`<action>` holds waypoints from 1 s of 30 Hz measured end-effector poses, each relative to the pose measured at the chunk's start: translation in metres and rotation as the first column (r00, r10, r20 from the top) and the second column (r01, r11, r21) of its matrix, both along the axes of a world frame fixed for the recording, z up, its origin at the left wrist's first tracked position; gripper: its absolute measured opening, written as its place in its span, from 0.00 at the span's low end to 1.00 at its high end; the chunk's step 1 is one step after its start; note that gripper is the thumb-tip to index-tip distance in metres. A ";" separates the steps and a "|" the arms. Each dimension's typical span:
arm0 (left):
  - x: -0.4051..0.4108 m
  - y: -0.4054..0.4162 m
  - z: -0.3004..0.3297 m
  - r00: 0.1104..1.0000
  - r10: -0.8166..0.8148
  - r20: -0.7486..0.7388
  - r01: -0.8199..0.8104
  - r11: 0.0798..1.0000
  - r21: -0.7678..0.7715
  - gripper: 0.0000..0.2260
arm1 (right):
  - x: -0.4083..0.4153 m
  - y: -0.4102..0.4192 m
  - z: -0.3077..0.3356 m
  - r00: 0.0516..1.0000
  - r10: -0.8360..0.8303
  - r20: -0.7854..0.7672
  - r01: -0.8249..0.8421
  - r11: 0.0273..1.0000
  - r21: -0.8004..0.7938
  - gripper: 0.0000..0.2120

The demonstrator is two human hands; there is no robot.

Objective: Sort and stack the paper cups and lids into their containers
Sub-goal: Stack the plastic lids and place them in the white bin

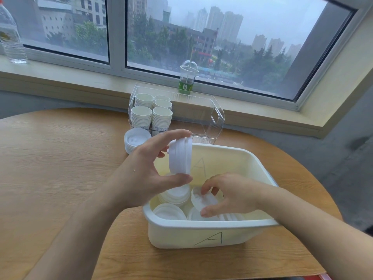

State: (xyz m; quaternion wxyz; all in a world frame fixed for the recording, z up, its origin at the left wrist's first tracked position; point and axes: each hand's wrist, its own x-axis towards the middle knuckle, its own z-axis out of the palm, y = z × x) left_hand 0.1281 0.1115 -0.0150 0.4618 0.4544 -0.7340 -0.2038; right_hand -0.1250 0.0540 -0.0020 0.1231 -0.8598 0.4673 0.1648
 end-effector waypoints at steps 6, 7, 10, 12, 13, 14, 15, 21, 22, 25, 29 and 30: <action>0.000 0.000 0.000 1.000 -0.005 -0.004 0.005 1.000 -0.004 0.35 | -0.011 -0.002 0.008 0.946 -0.111 0.306 0.105 0.994 0.035 0.39; 0.000 0.000 0.000 1.000 -0.007 -0.005 0.007 1.000 -0.006 0.35 | -0.012 -0.001 0.012 0.906 -0.131 0.402 0.123 0.991 0.046 0.41; 0.001 0.000 0.001 1.000 -0.007 -0.007 0.007 1.000 -0.011 0.34 | -0.012 0.003 0.023 0.726 -0.123 0.677 0.126 0.991 0.045 0.40; 0.001 0.000 0.001 1.000 -0.005 -0.007 0.005 1.000 -0.016 0.34 | -0.009 0.008 0.031 0.612 -0.093 0.785 0.098 0.994 0.041 0.39; 0.000 0.000 0.001 1.000 -0.004 -0.005 0.003 1.000 -0.020 0.34 | -0.007 0.010 0.034 0.564 -0.080 0.822 0.082 0.996 0.040 0.39; 0.000 0.000 0.002 1.000 -0.002 -0.003 0.002 1.000 -0.022 0.34 | -0.003 0.013 0.038 0.528 -0.066 0.847 0.066 0.997 0.036 0.40; 0.000 0.001 0.002 1.000 -0.002 -0.002 0.002 1.000 -0.026 0.35 | 0.000 0.015 0.040 0.507 -0.052 0.860 0.053 0.998 0.028 0.40; 0.000 0.004 0.005 1.000 -0.023 0.012 0.024 0.998 -0.062 0.35 | 0.015 0.022 0.046 0.525 -0.008 0.851 0.030 1.000 -0.009 0.40; 0.000 0.005 0.006 1.000 -0.023 0.021 0.024 0.997 -0.069 0.35 | 0.016 0.023 0.046 0.528 -0.006 0.849 0.026 1.000 -0.009 0.40; 0.001 0.007 0.007 0.999 -0.014 0.038 0.017 0.997 -0.079 0.34 | 0.019 0.024 0.046 0.539 0.005 0.842 0.010 1.000 -0.012 0.41; 0.001 0.009 0.010 0.998 -0.021 0.057 0.028 0.992 -0.125 0.34 | 0.021 0.026 0.048 0.535 0.025 0.844 0.001 1.000 -0.030 0.41; 0.001 0.010 0.011 0.998 -0.018 0.058 0.026 0.991 -0.130 0.34 | 0.021 0.026 0.049 0.534 0.029 0.845 0.002 0.999 -0.035 0.41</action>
